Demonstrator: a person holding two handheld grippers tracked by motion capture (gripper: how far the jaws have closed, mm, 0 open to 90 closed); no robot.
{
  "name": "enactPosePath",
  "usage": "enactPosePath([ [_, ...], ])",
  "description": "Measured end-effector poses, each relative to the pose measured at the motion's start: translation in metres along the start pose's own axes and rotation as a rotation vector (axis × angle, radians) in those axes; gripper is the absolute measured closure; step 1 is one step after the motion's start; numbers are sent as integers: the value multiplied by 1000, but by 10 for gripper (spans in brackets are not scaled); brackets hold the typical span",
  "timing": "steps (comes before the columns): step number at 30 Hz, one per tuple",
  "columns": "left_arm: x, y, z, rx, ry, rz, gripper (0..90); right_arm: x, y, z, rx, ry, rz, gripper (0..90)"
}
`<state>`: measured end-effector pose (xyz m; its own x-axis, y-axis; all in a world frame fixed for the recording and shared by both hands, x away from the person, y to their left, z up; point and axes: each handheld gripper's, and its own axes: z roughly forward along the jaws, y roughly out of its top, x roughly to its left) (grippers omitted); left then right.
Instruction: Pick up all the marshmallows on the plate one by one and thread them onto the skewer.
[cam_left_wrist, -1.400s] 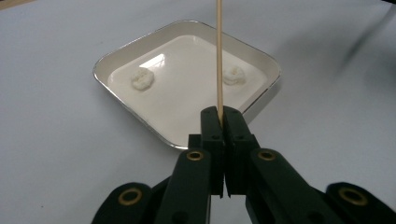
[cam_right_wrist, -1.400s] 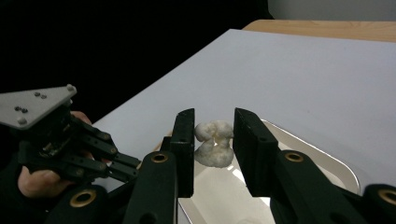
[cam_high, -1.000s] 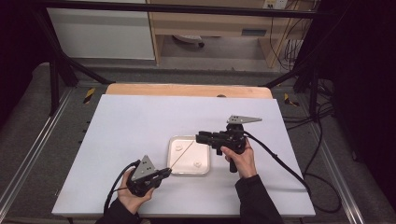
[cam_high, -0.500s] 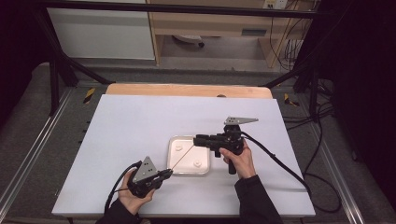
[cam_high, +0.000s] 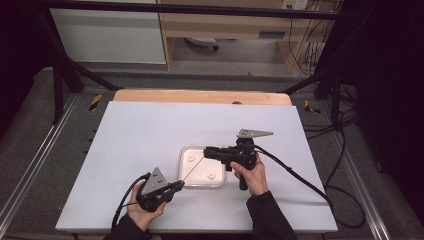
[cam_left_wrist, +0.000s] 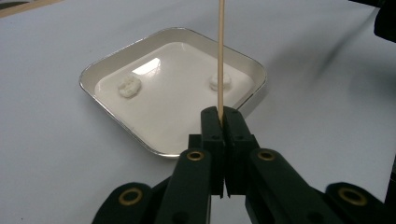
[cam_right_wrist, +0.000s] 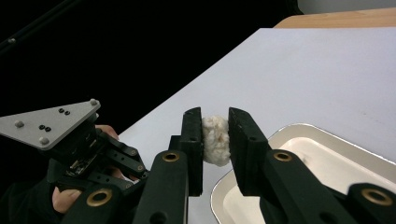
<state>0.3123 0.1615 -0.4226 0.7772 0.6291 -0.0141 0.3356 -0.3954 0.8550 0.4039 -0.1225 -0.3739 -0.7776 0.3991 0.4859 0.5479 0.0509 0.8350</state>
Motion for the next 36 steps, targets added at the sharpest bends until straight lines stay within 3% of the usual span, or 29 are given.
enactPosePath([
  [29,-6,-3,7,27,-7,14,886,10,-19,10,15,23,-29,806],
  [31,-6,1,5,-24,-36,-1,886,10,-22,13,42,38,-21,806],
  [33,-10,7,4,-6,22,36,886,11,-32,24,108,59,-22,800],
  [36,-7,5,5,-14,8,-5,886,15,-33,30,95,41,-41,797],
])
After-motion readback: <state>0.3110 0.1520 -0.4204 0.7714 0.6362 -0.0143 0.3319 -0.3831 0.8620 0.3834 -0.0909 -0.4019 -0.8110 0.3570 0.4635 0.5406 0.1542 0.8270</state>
